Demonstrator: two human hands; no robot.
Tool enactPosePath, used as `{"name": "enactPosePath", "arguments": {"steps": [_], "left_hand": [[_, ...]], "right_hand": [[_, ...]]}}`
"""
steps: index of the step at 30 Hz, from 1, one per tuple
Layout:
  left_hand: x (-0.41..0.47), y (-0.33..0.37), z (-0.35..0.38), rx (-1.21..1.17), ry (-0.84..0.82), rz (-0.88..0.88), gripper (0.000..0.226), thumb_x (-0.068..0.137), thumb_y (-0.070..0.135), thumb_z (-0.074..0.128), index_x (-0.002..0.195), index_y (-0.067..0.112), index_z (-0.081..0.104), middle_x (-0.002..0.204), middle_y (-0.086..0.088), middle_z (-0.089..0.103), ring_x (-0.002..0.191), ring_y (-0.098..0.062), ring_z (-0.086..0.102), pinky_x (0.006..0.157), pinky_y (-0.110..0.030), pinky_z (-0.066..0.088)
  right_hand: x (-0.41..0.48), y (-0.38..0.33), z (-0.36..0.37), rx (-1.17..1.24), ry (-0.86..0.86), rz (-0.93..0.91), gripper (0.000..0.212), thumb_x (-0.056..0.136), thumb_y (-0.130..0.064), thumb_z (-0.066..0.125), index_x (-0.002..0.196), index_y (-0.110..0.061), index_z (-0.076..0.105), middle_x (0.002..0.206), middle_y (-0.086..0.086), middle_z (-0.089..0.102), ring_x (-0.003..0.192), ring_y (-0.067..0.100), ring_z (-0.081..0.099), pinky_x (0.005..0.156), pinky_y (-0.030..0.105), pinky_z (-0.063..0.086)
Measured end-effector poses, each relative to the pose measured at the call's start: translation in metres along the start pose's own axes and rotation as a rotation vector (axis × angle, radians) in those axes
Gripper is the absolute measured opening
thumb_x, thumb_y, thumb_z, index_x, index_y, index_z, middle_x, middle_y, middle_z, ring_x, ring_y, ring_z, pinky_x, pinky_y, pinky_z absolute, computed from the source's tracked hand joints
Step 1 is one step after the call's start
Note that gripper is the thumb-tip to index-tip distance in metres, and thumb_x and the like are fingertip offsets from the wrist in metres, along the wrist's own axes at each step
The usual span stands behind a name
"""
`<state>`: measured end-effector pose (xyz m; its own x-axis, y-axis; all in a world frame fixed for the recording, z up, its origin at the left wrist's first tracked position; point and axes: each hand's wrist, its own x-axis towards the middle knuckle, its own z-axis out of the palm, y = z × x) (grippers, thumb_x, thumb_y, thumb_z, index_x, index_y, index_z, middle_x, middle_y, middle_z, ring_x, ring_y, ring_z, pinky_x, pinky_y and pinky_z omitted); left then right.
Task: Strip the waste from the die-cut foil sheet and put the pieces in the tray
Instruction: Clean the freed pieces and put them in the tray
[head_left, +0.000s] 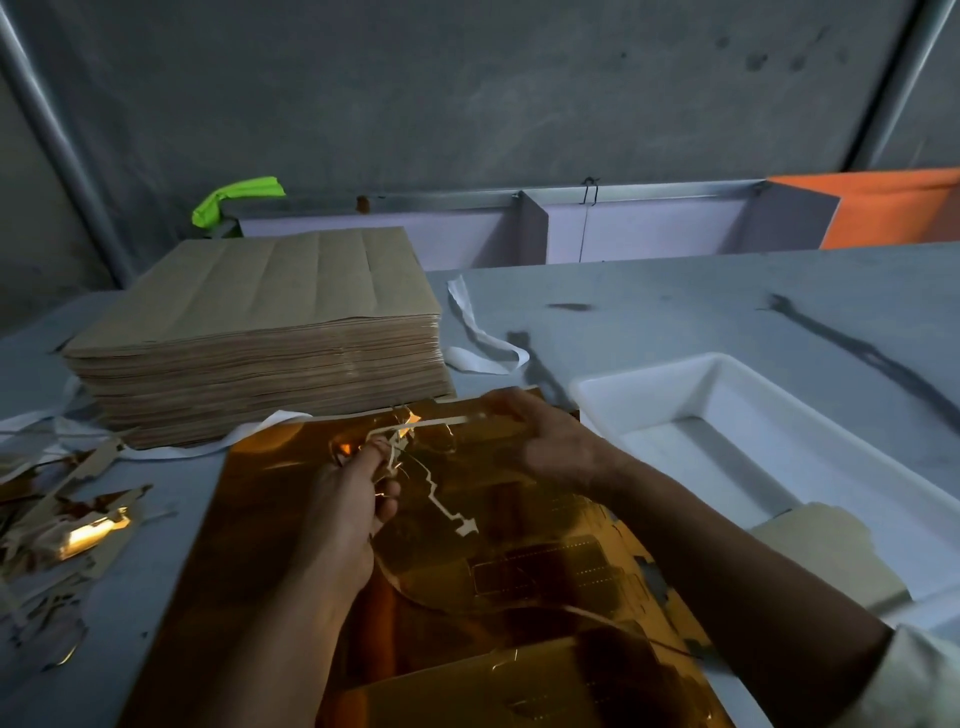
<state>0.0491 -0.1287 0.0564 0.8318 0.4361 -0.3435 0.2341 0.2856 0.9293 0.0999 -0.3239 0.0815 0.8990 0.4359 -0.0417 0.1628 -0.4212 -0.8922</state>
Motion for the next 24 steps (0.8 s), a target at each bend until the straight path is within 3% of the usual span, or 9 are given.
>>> {"name": "enactPosePath", "arguments": {"steps": [5, 7, 8, 10, 13, 16, 18, 20, 24], "left_hand": [[-0.005, 0.015, 0.005, 0.011, 0.059, 0.092, 0.026, 0.095, 0.039, 0.057, 0.112, 0.02, 0.062, 0.1, -0.003, 0.066, 0.093, -0.02, 0.062, 0.084, -0.041, 0.049], [-0.009, 0.024, 0.004, -0.038, 0.07, 0.116, 0.016, 0.096, 0.038, 0.057, 0.101, 0.024, 0.064, 0.09, 0.003, 0.07, 0.081, -0.013, 0.068, 0.074, -0.036, 0.05], [-0.01, 0.029, 0.004, -0.086, 0.069, 0.118, 0.013, 0.097, 0.034, 0.056, 0.098, 0.025, 0.064, 0.089, 0.004, 0.07, 0.08, -0.01, 0.069, 0.073, -0.032, 0.05], [-0.012, 0.037, 0.003, -0.279, 0.033, 0.097, 0.011, 0.098, 0.026, 0.053, 0.097, 0.022, 0.063, 0.101, 0.001, 0.071, 0.095, -0.012, 0.068, 0.089, -0.033, 0.05], [-0.01, 0.041, 0.001, -0.492, -0.063, 0.043, 0.023, 0.102, 0.024, 0.043, 0.111, 0.018, 0.063, 0.113, -0.005, 0.07, 0.106, -0.017, 0.067, 0.103, -0.038, 0.044], [-0.008, 0.043, -0.003, -0.595, -0.123, 0.012, 0.031, 0.103, 0.027, 0.037, 0.12, 0.017, 0.061, 0.118, -0.009, 0.07, 0.109, -0.022, 0.065, 0.104, -0.041, 0.04], [-0.006, 0.045, -0.008, -0.629, -0.13, 0.014, 0.031, 0.102, 0.028, 0.038, 0.116, 0.016, 0.062, 0.113, -0.01, 0.073, 0.107, -0.023, 0.067, 0.101, -0.042, 0.042], [-0.004, 0.047, -0.012, -0.636, -0.129, 0.023, 0.029, 0.101, 0.028, 0.04, 0.114, 0.015, 0.062, 0.115, -0.011, 0.072, 0.107, -0.025, 0.067, 0.102, -0.042, 0.042], [-0.003, 0.049, -0.013, -0.594, -0.082, 0.073, 0.023, 0.097, 0.024, 0.046, 0.108, 0.013, 0.064, 0.109, -0.005, 0.073, 0.104, -0.024, 0.069, 0.1, -0.041, 0.043]], "right_hand": [[0.003, 0.015, -0.001, -0.228, 0.057, 0.083, 0.052, 0.09, -0.019, 0.066, 0.136, -0.032, 0.046, 0.13, -0.004, 0.053, 0.118, 0.021, 0.054, 0.098, 0.041, 0.052], [0.003, 0.018, -0.001, -0.272, 0.1, 0.094, 0.049, 0.091, -0.015, 0.063, 0.136, -0.029, 0.048, 0.133, -0.001, 0.054, 0.117, 0.021, 0.054, 0.094, 0.036, 0.052], [0.004, 0.02, -0.002, -0.3, 0.117, 0.097, 0.046, 0.092, -0.014, 0.062, 0.134, -0.027, 0.049, 0.131, -0.002, 0.055, 0.116, 0.02, 0.055, 0.091, 0.032, 0.051], [0.005, 0.022, -0.006, -0.377, 0.145, 0.116, 0.038, 0.092, -0.013, 0.058, 0.127, -0.024, 0.052, 0.12, -0.002, 0.057, 0.11, 0.02, 0.057, 0.083, 0.028, 0.049], [0.003, 0.025, -0.011, -0.485, 0.191, 0.15, 0.023, 0.093, -0.013, 0.056, 0.115, -0.018, 0.054, 0.101, -0.002, 0.057, 0.098, 0.02, 0.058, 0.076, 0.027, 0.046], [0.001, 0.025, -0.014, -0.576, 0.18, 0.158, 0.019, 0.093, -0.012, 0.054, 0.112, -0.014, 0.056, 0.101, 0.004, 0.06, 0.092, 0.02, 0.057, 0.079, 0.029, 0.047], [0.0, 0.025, -0.016, -0.633, 0.166, 0.164, 0.01, 0.092, -0.01, 0.052, 0.099, -0.017, 0.054, 0.099, 0.005, 0.06, 0.087, 0.019, 0.055, 0.075, 0.029, 0.044], [0.0, 0.025, -0.019, -0.641, 0.175, 0.186, 0.014, 0.091, -0.007, 0.051, 0.086, -0.019, 0.048, 0.092, 0.003, 0.058, 0.084, 0.02, 0.055, 0.071, 0.028, 0.042], [0.002, 0.026, -0.024, -0.598, 0.212, 0.193, 0.012, 0.092, -0.007, 0.048, 0.092, -0.019, 0.045, 0.08, -0.003, 0.054, 0.084, 0.023, 0.06, 0.067, 0.028, 0.044]]}}
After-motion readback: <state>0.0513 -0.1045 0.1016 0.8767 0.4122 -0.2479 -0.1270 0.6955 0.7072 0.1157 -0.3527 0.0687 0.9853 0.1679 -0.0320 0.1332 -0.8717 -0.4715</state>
